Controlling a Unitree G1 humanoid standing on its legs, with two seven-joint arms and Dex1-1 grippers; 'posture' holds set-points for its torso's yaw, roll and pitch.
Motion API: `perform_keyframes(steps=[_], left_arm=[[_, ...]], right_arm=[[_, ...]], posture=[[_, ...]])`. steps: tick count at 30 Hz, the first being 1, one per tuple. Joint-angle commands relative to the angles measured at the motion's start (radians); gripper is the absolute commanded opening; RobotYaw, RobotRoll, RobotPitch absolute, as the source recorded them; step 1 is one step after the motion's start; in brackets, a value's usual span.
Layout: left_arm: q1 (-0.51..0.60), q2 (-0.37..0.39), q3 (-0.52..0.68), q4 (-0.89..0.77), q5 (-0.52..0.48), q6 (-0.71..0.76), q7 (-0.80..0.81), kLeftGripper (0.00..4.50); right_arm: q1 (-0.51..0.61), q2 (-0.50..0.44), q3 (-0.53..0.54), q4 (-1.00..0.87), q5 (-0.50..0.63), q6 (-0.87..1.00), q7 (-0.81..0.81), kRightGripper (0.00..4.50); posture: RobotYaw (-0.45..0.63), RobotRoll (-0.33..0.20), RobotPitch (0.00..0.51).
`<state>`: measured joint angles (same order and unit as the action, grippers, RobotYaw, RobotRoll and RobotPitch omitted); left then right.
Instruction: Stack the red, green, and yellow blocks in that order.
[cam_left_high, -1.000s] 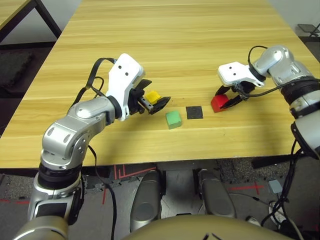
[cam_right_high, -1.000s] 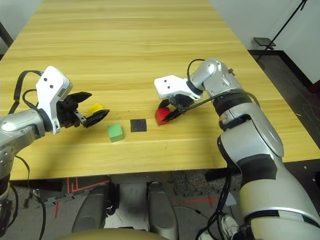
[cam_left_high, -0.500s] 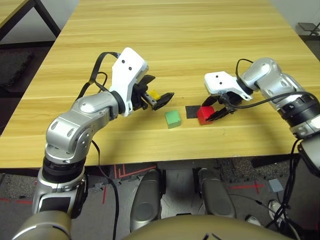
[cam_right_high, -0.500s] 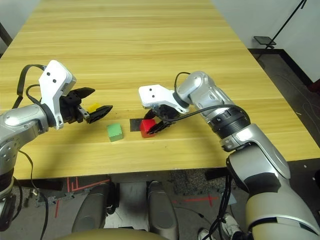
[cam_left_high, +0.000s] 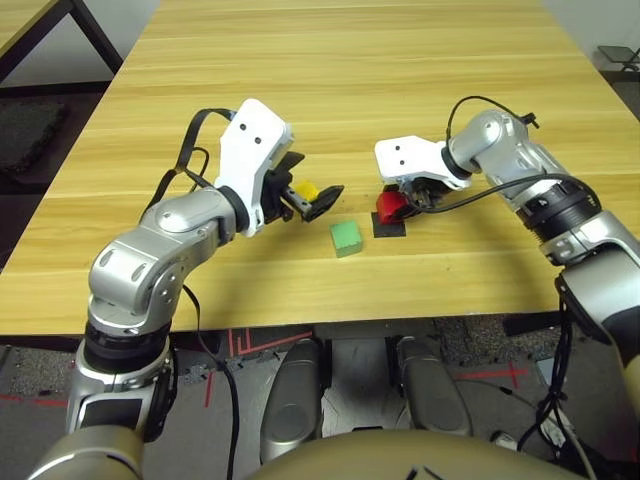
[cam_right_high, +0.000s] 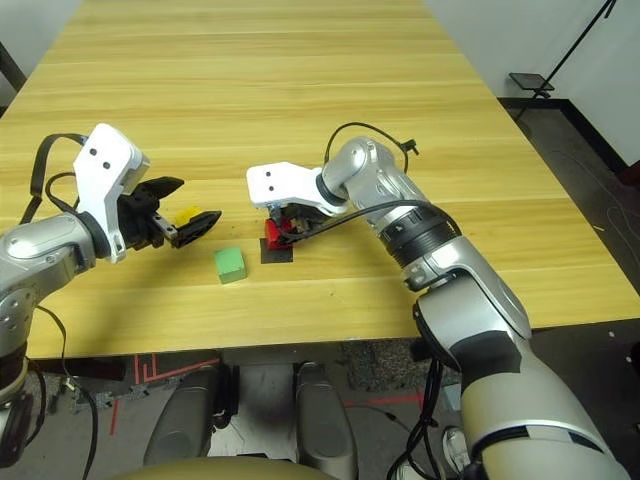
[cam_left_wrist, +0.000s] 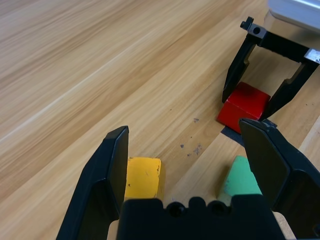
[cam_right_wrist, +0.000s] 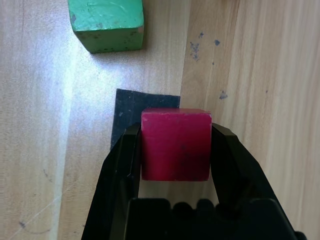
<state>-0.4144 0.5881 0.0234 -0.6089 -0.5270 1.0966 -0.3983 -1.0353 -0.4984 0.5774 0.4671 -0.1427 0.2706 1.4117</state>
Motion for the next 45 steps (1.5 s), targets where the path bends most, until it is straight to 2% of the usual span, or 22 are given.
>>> perform_keyframes(steps=[1, 9, 11, 12, 16, 21, 24, 27, 30, 36, 45], left_arm=[[0.012, -0.001, 0.005, -0.020, -0.010, 0.014, 0.001, 4.50], [0.011, 0.001, 0.005, 0.000, -0.006, 0.001, -0.009, 4.50], [0.011, 0.006, 0.002, 0.004, -0.008, -0.001, -0.018, 4.50], [0.013, 0.008, 0.002, 0.005, -0.008, -0.002, -0.022, 4.50], [-0.004, 0.014, 0.005, 0.024, -0.015, -0.019, -0.054, 4.50], [0.018, 0.080, -0.019, 0.044, -0.021, -0.064, -0.161, 4.50], [0.056, 0.141, -0.069, 0.051, -0.013, -0.119, -0.255, 4.50], [0.091, 0.191, -0.137, 0.084, 0.037, -0.210, -0.331, 4.50], [0.111, 0.207, -0.180, 0.126, 0.084, -0.299, -0.373, 4.50], [0.143, 0.150, -0.217, 0.225, 0.136, -0.440, -0.408, 4.50], [0.153, 0.110, -0.243, 0.312, 0.187, -0.498, -0.441, 4.50]], right_arm=[[0.021, 0.001, -0.009, -0.040, 0.004, 0.038, 0.027, 2.04], [0.028, -0.006, -0.014, -0.074, -0.003, 0.085, 0.040, 2.04], [0.031, -0.002, -0.020, -0.067, 0.001, 0.097, 0.036, 2.81], [0.033, 0.001, -0.027, -0.065, 0.006, 0.113, 0.030, 2.96], [0.024, 0.005, -0.129, -0.022, 0.076, 0.118, 0.008, 4.43], [-0.015, -0.009, -0.319, 0.161, 0.229, 0.016, 0.063, 4.47], [0.009, -0.067, -0.386, 0.309, 0.385, -0.171, 0.190, 4.47], [0.031, -0.120, -0.468, 0.478, 0.369, -0.329, 0.190, 4.47], [0.052, -0.155, -0.495, 0.566, 0.332, -0.429, 0.163, 4.47], [0.130, -0.155, -0.578, 0.515, 0.384, -0.375, 0.118, 4.47], [0.218, -0.153, -0.623, 0.355, 0.404, -0.292, 0.071, 4.47]], posture=[[0.51, -0.244, 0.154], [0.50, -0.239, 0.144], [0.50, -0.234, 0.143], [0.49, -0.231, 0.139], [0.49, -0.214, 0.130], [0.47, -0.193, 0.123], [0.44, -0.179, 0.120], [0.40, -0.165, 0.116], [0.37, -0.152, 0.116], [0.31, -0.133, 0.119], [0.27, -0.119, 0.118]])
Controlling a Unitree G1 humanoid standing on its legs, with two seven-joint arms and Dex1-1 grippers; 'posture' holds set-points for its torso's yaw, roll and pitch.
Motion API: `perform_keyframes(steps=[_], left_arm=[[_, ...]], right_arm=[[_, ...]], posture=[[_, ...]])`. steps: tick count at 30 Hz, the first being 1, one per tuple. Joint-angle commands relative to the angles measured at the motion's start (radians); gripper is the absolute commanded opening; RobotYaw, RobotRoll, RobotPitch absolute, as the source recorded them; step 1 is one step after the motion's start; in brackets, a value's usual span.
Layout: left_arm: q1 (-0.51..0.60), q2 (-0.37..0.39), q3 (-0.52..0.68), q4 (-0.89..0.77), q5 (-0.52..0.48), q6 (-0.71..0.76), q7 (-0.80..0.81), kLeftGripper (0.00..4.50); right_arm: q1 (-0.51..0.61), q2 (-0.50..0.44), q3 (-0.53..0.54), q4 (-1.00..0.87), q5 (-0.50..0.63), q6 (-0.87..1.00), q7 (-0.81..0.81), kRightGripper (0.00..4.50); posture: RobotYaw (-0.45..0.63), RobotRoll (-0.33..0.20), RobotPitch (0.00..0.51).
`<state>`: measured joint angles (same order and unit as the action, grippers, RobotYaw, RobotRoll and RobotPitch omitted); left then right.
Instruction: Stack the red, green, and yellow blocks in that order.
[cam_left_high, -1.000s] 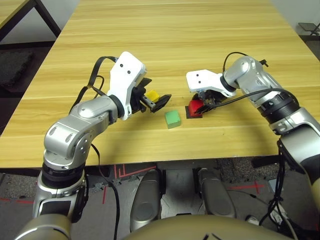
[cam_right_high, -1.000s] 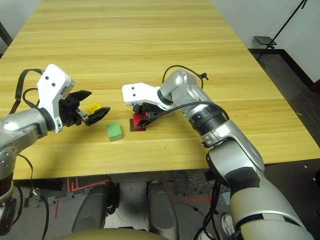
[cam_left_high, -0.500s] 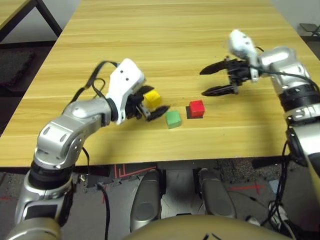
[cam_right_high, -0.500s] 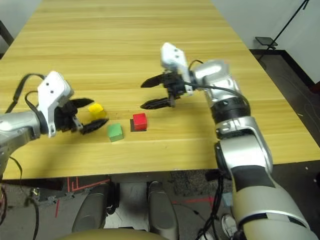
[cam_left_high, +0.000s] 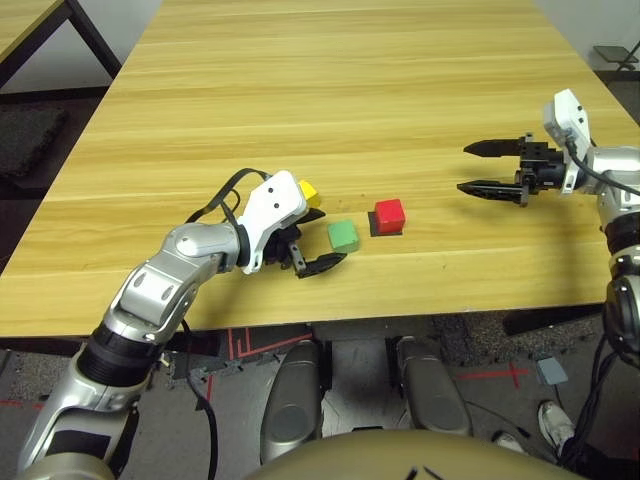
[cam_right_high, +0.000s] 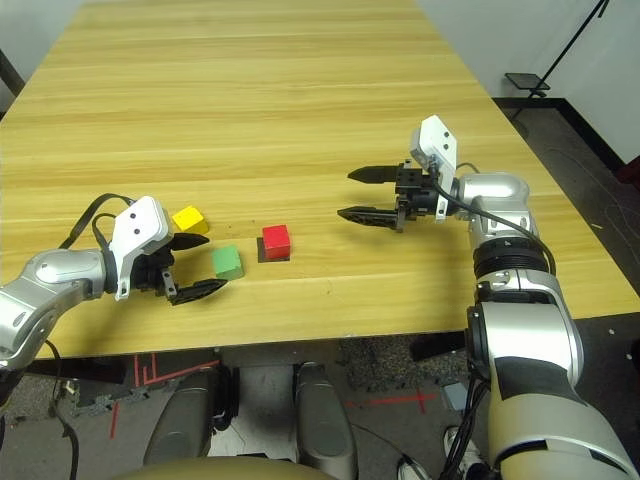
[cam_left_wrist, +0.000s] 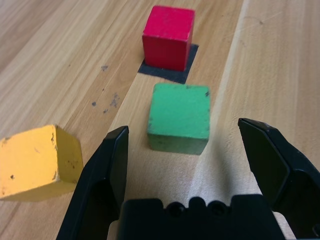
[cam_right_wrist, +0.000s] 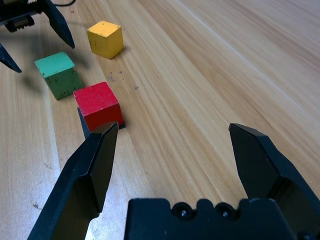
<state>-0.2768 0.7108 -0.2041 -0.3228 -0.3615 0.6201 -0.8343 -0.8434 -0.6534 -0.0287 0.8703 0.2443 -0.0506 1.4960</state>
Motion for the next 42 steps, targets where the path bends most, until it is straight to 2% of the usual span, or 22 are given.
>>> perform_keyframes(steps=[1, 13, 16, 21, 22, 26, 31, 37, 42], left_arm=[[0.019, -0.016, -0.015, 0.030, 0.026, -0.026, -0.005, 4.50], [0.028, -0.095, -0.049, 0.104, 0.093, -0.101, 0.007, 4.50], [0.039, -0.115, -0.048, 0.112, 0.107, -0.125, 0.010, 3.90], [0.047, -0.141, -0.042, 0.109, 0.124, -0.153, 0.025, 2.12], [0.039, -0.142, -0.039, 0.104, 0.124, -0.144, 0.025, 2.03], [-0.016, -0.142, -0.017, 0.083, 0.116, -0.118, 0.026, 2.03], [-0.152, -0.151, 0.002, 0.078, 0.067, -0.042, -0.008, 2.03], [-0.286, -0.180, -0.047, 0.206, 0.079, -0.076, -0.085, 2.03], [-0.350, -0.255, -0.080, 0.342, 0.091, -0.098, -0.116, 2.03]], right_arm=[[0.033, 0.003, -0.019, -0.064, 0.022, 0.038, -0.017, 4.47], [0.069, 0.038, -0.036, -0.226, 0.067, 0.146, -0.080, 4.47], [0.073, 0.039, -0.037, -0.240, 0.070, 0.156, -0.091, 4.50], [0.087, 0.040, -0.039, -0.260, 0.075, 0.162, -0.104, 4.50], [0.095, 0.037, -0.039, -0.268, 0.078, 0.168, -0.102, 4.50], [0.120, 0.023, -0.032, -0.291, 0.084, 0.177, -0.064, 4.50], [0.185, 0.008, -0.025, -0.383, 0.119, 0.240, -0.030, 4.50], [0.261, 0.011, -0.017, -0.517, 0.159, 0.319, -0.041, 4.50], [0.296, 0.010, -0.013, -0.584, 0.177, 0.356, -0.055, 4.50]], posture=[[0.27, -0.119, 0.118], [0.25, -0.118, 0.125], [0.25, -0.117, 0.125], [0.25, -0.114, 0.128], [0.25, -0.113, 0.128], [0.24, -0.105, 0.134], [0.23, -0.096, 0.139], [0.20, -0.090, 0.132], [0.18, -0.092, 0.130]])
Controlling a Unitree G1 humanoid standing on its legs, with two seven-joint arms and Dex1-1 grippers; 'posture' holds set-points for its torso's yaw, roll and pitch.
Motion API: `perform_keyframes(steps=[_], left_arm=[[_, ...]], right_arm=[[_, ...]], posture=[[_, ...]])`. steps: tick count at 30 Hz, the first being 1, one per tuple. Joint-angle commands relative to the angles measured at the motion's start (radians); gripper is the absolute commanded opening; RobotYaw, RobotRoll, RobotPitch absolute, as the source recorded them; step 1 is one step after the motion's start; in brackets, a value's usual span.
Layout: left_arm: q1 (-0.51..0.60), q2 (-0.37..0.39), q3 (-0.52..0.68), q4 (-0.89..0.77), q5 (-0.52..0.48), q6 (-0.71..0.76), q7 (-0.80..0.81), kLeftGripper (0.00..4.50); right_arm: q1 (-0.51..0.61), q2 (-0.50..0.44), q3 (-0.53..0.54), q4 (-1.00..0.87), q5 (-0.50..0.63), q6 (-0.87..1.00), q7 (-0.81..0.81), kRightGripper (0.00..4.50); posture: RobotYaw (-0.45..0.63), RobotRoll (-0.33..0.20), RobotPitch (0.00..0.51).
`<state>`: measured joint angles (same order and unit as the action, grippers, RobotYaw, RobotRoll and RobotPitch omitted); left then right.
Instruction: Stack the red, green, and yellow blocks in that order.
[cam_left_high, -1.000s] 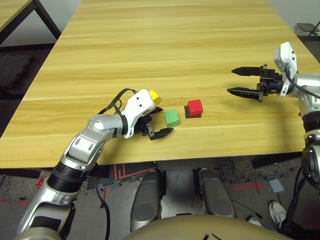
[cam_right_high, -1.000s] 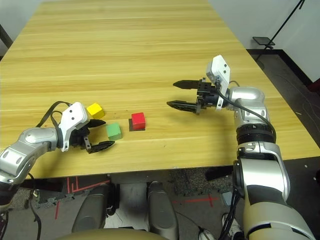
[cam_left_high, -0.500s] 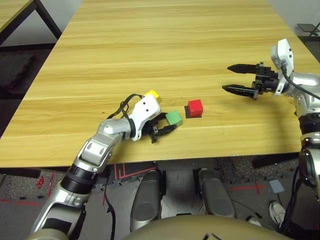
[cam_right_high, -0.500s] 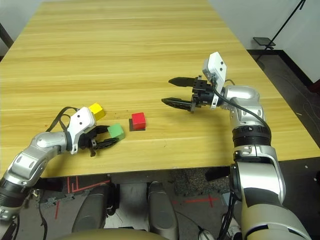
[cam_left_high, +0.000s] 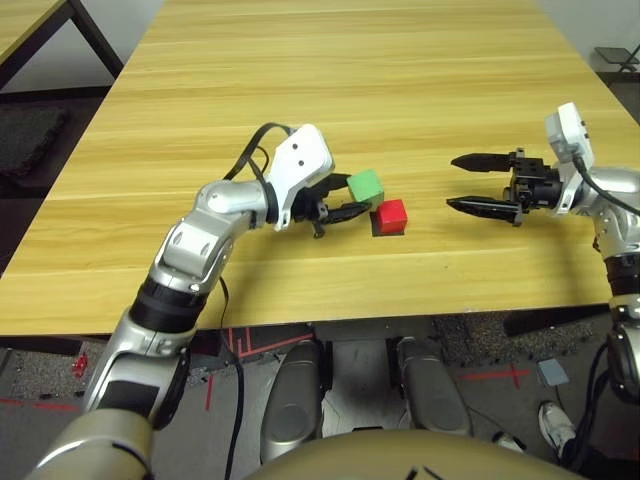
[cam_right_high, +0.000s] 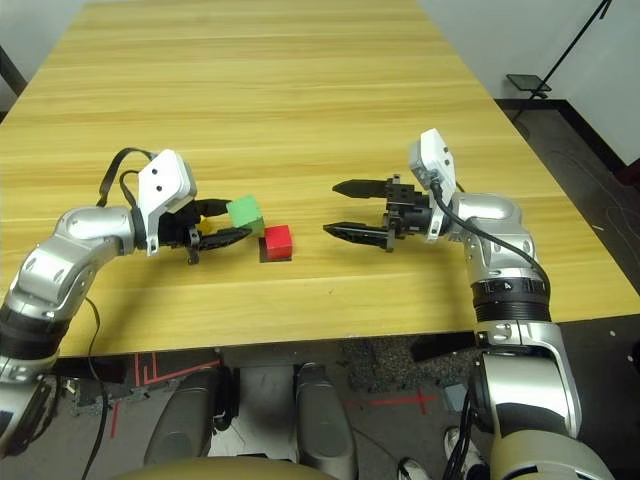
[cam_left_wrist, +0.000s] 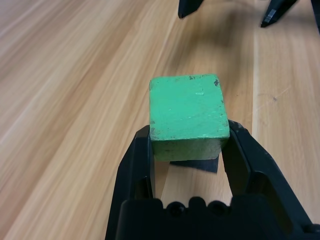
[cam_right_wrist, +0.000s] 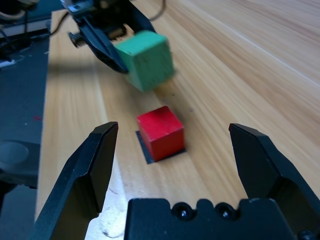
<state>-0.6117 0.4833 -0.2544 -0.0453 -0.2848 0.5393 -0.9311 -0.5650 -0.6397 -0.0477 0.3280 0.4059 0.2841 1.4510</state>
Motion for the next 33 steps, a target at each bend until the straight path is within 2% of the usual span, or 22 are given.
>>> perform_keyframes(steps=[1, 7, 21, 28, 33], left_arm=[[-0.020, -0.038, -0.039, 0.091, 0.023, -0.029, -0.025, 2.03], [-0.024, -0.084, -0.058, 0.166, 0.035, -0.053, -0.053, 2.03], [-0.036, -0.115, -0.048, 0.256, 0.073, -0.121, -0.056, 2.03], [-0.044, -0.149, -0.035, 0.264, 0.077, -0.117, -0.043, 4.36], [-0.019, -0.140, -0.010, 0.206, 0.066, -0.087, -0.022, 4.46]], right_arm=[[0.021, -0.005, 0.006, -0.049, 0.018, 0.026, -0.013, 4.50], [0.032, -0.007, -0.003, -0.071, 0.025, 0.047, -0.037, 4.50], [0.039, -0.027, -0.014, -0.039, 0.019, 0.015, -0.044, 4.50], [0.040, -0.022, -0.013, -0.041, 0.021, 0.018, -0.056, 4.50], [0.036, -0.023, -0.008, -0.033, 0.018, 0.016, -0.054, 4.50]], posture=[[0.18, -0.093, 0.129], [0.16, -0.099, 0.128], [0.14, -0.103, 0.132], [0.14, -0.105, 0.132], [0.16, -0.108, 0.128]])
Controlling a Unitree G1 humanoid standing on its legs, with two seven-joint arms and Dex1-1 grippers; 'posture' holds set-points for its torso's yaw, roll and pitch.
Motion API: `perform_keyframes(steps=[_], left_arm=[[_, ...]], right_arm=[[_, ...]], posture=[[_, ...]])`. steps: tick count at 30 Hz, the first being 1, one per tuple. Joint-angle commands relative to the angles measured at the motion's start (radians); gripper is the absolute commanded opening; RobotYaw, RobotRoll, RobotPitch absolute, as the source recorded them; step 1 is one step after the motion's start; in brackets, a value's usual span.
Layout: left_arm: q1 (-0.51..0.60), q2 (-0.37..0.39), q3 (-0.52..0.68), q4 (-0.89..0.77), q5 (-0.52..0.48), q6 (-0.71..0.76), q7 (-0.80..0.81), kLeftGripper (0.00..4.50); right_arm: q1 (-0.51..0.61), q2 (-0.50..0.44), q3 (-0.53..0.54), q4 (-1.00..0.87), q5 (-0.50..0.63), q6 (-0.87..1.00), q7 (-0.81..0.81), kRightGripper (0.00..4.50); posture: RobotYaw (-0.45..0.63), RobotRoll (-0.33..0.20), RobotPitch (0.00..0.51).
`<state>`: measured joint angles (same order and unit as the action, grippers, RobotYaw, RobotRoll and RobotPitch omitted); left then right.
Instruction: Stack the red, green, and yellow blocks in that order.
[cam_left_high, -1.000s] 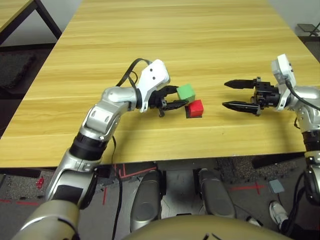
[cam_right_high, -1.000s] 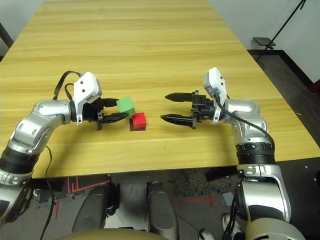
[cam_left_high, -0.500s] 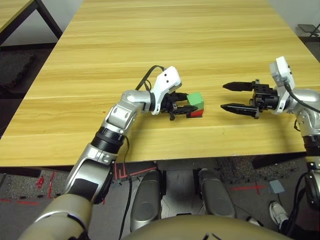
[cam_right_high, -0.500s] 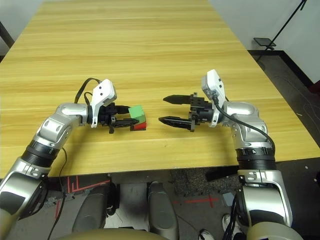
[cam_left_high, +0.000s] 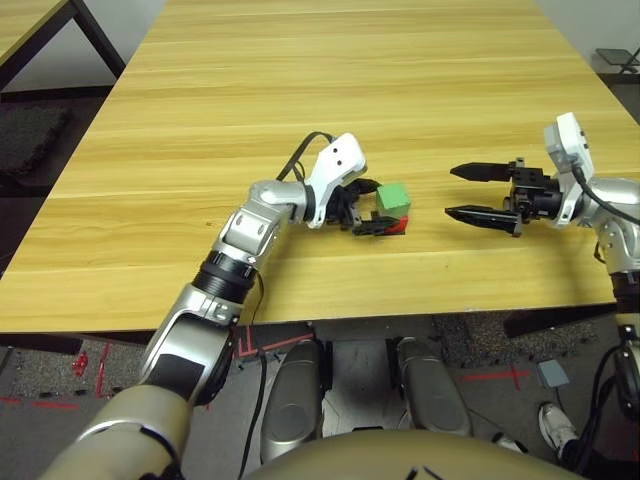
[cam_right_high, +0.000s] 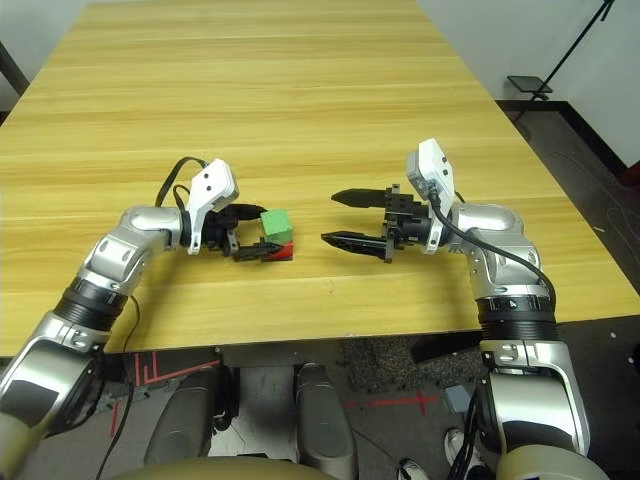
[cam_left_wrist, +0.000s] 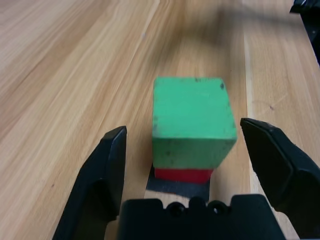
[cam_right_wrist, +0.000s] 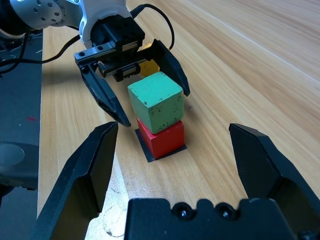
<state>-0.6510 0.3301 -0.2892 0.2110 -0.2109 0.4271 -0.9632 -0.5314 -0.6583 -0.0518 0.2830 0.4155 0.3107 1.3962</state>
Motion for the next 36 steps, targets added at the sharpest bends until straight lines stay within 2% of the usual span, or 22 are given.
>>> perform_keyframes(steps=[1, 6, 11, 20, 29, 36], left_arm=[[0.030, 0.026, 0.037, -0.074, -0.014, 0.040, 0.015, 4.46], [0.091, 0.137, 0.107, -0.194, -0.021, 0.082, 0.021, 4.46], [0.140, 0.193, 0.190, -0.231, -0.022, 0.090, 0.079, 4.46], [0.153, 0.181, 0.231, -0.124, 0.034, 0.032, 0.213, 4.46], [0.192, 0.196, 0.174, -0.096, 0.044, 0.022, 0.137, 4.46], [0.196, 0.197, 0.172, -0.069, 0.058, 0.006, 0.135, 4.46]], right_arm=[[0.000, -0.003, -0.002, 0.013, 0.008, -0.010, 0.003, 4.50], [-0.023, 0.006, 0.008, 0.035, 0.004, -0.014, 0.010, 4.50], [-0.049, 0.013, 0.016, 0.073, -0.005, -0.033, 0.020, 4.50], [-0.094, 0.033, 0.031, 0.125, -0.015, -0.054, 0.028, 4.50], [-0.095, 0.023, 0.029, 0.122, -0.011, -0.050, 0.024, 4.50], [-0.094, 0.025, 0.026, 0.115, -0.008, -0.047, 0.014, 4.50]], posture=[[0.16, -0.108, 0.127], [0.19, -0.110, 0.124], [0.21, -0.112, 0.123], [0.22, -0.122, 0.117], [0.20, -0.126, 0.108], [0.20, -0.126, 0.108]])
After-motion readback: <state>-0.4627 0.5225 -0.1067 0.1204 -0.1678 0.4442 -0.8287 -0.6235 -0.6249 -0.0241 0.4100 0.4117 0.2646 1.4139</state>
